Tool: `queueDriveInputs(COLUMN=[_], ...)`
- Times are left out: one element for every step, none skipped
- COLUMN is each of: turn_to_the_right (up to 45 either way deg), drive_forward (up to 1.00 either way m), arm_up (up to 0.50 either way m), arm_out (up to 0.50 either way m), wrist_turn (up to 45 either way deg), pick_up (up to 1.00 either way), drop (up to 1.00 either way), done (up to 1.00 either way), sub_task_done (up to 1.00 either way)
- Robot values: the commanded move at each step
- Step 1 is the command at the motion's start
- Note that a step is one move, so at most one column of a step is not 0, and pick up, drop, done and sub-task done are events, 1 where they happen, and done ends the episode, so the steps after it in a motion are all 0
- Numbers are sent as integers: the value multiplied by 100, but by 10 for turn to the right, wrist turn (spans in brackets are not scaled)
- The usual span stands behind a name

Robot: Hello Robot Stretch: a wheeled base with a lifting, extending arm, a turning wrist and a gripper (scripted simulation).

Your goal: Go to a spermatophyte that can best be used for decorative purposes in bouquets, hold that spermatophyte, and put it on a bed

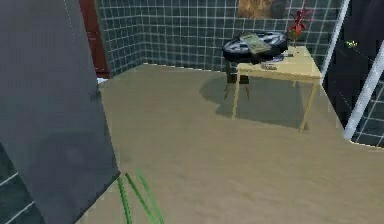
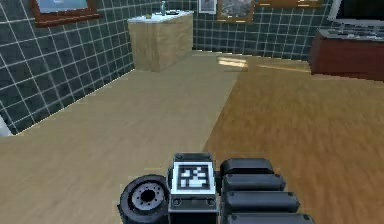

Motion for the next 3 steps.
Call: queueDriveInputs(turn_to_the_right=[-90, 0, 60], drive_forward=[0, 20, 0], arm_up=[0, 0, 0], arm_out=[0, 0, 0], wrist_turn=[0, 0, 0], pick_up=[0, 0, 0], drop=[0, 0, 0], done=[0, 0, 0], sub_task_done=[0, 0, 0])
